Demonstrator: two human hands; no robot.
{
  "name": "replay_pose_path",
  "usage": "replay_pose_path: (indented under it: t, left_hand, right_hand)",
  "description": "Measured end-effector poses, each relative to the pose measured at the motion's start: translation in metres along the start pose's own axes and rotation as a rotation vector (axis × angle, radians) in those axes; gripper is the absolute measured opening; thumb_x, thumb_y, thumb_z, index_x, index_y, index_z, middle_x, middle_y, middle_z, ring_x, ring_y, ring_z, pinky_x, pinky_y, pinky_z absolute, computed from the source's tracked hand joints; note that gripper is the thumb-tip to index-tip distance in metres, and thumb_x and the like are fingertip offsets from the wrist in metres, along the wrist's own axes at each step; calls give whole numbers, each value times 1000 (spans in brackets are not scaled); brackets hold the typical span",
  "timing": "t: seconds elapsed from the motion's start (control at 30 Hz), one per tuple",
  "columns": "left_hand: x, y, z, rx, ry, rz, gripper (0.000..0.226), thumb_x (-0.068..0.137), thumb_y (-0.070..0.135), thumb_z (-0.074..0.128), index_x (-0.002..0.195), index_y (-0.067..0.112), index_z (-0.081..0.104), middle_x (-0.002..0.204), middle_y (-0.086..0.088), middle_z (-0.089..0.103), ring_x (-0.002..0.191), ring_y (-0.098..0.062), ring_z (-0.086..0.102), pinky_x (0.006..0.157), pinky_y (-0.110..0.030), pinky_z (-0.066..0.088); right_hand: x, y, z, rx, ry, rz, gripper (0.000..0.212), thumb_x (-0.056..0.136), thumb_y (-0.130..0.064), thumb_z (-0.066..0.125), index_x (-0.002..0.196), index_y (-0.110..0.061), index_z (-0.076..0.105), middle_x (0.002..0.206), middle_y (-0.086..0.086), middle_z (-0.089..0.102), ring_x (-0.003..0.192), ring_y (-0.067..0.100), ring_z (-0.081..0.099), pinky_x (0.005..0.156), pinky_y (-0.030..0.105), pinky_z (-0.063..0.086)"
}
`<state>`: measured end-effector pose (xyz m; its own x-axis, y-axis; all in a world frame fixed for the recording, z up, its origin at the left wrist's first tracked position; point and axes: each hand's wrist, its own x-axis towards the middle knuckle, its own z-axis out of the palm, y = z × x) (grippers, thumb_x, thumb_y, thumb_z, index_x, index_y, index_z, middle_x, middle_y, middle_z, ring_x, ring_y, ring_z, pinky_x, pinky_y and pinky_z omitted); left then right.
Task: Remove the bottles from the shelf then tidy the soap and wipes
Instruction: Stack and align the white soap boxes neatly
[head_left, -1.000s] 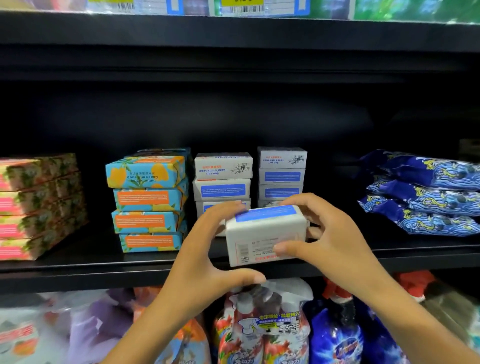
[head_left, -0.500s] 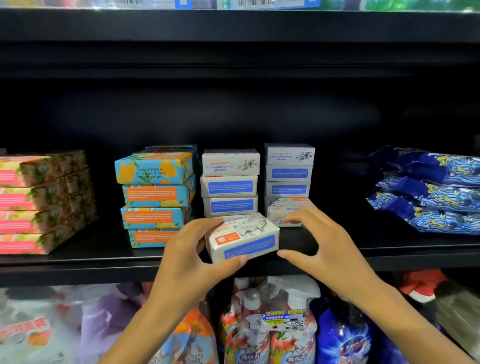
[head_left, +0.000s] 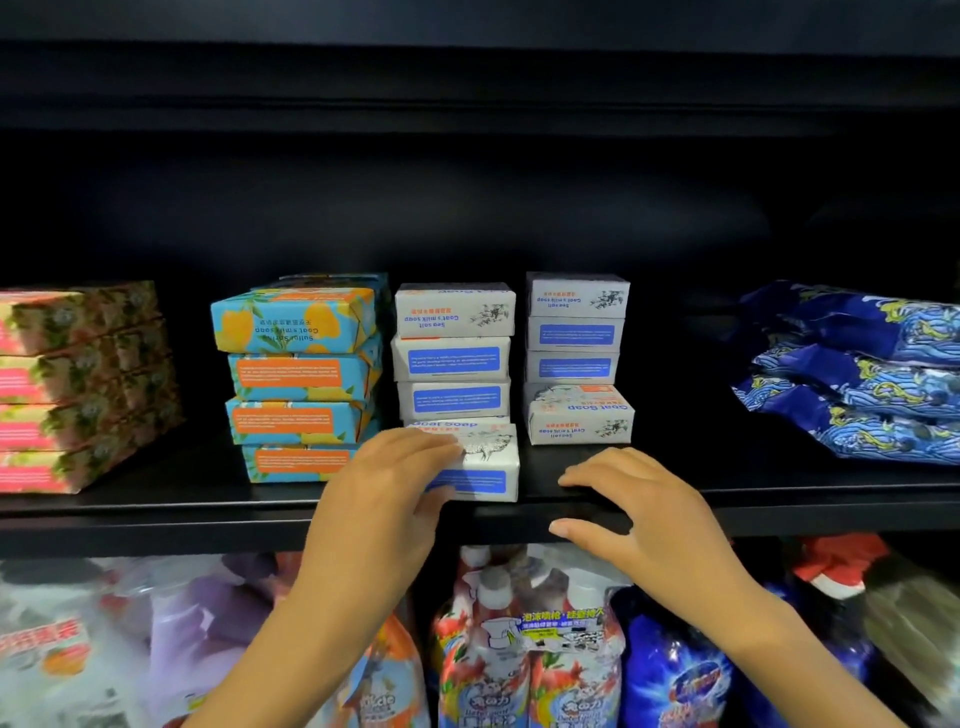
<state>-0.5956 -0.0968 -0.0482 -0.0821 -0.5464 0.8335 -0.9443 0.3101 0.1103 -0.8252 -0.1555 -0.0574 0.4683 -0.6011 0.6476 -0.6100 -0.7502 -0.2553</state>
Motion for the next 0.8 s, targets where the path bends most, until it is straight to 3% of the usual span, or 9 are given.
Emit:
replay_pose_path:
  t: [0.1,0.27,0.47,0.63,0.73,0.8]
  left_hand:
    - [3,-1,2,-1,-36,-35,45,51,-4,89,92,10,75,92,0,74,90,-19,67,82,-20,45]
    - [14,-1,5,12,-83,-71,44,49,-5,89,89,9,76,89,-2,74,85,-22,71,76,-27,52]
    - [30,-6,18,-6,-152,-190,37,60,-8,82,94,5,76,97,-9,74,93,-28,70,90,-32,45]
    - [28,-5,19,20,-157,-131,43,58,-7,83,98,3,73,99,-12,72,93,-31,68,85,-35,51]
    - [17,1,14,-103,-4,-103,37,70,9,80,106,8,70,112,-4,67,106,-20,61,93,-26,46]
    - [12,9,11,-248,67,-123,30,77,29,69,101,11,70,105,4,68,101,-8,59,89,-22,45]
  right_hand:
    - [0,0,2,-13,40,-12,45,76,-62,49,98,-27,67,93,-15,62,92,3,51,72,22,49]
    - [0,-1,2,-41,33,-20,44,76,-62,49,96,-27,67,91,-15,62,91,3,51,71,13,43]
    - [1,0,0,-60,42,-28,44,76,-61,50,95,-26,67,88,-15,62,91,5,50,67,12,41]
    - [9,0,-10,100,-73,24,38,73,-56,64,96,-27,69,94,-19,61,94,1,54,79,21,46]
    - [25,4,-24,228,-4,48,31,74,-48,70,95,-25,69,98,-18,64,96,-2,57,86,14,43]
    - [39,12,-30,134,51,67,32,79,-38,70,106,-21,68,110,-11,63,104,3,56,94,18,41]
